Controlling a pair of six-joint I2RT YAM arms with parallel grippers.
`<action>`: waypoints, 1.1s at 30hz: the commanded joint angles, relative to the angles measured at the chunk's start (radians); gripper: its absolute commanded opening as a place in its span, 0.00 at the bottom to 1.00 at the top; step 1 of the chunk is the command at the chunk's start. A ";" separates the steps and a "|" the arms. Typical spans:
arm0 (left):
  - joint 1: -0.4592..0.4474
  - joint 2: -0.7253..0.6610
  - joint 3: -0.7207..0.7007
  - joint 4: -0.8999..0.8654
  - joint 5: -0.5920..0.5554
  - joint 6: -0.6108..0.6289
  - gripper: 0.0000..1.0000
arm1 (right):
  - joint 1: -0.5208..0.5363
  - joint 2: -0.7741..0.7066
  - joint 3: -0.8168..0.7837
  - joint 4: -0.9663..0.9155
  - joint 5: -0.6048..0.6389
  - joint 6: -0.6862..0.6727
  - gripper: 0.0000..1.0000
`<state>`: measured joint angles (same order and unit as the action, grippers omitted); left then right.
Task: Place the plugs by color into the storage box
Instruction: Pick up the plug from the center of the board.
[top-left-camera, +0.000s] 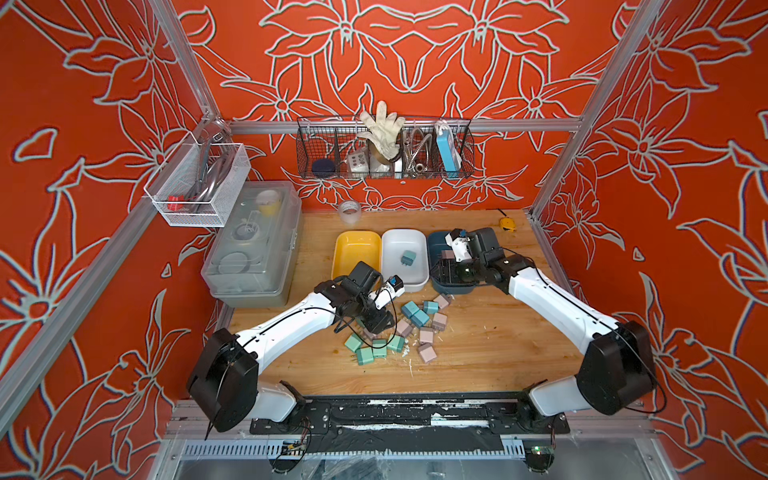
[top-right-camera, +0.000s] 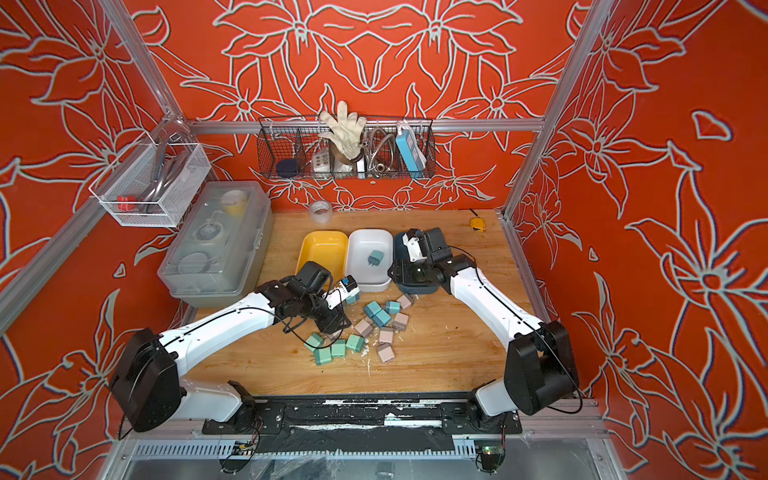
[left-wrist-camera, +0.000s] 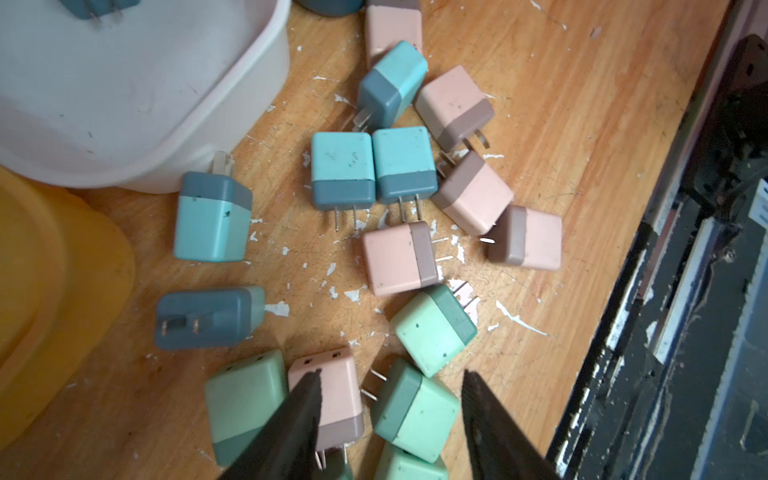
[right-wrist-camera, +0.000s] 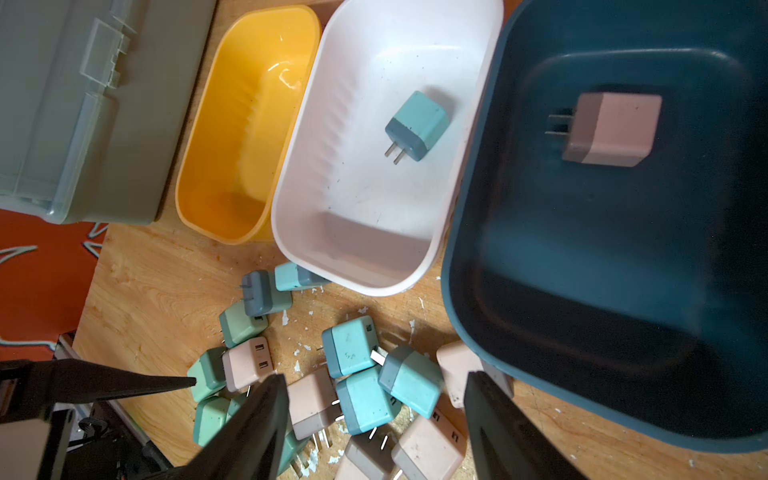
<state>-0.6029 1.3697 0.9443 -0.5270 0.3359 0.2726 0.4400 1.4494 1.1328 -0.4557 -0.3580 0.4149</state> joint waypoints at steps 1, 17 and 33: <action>-0.009 -0.021 -0.022 -0.011 0.056 0.065 0.55 | 0.012 -0.030 -0.008 -0.032 0.029 0.029 0.72; -0.090 0.080 -0.038 -0.074 0.056 0.145 0.56 | 0.026 -0.077 -0.041 -0.116 0.097 0.011 0.73; -0.128 0.224 0.014 -0.070 0.005 0.109 0.57 | 0.025 -0.147 -0.114 -0.096 0.155 0.001 0.75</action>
<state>-0.7216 1.5570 0.9329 -0.5930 0.3687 0.3927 0.4591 1.3098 1.0199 -0.5442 -0.2340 0.4332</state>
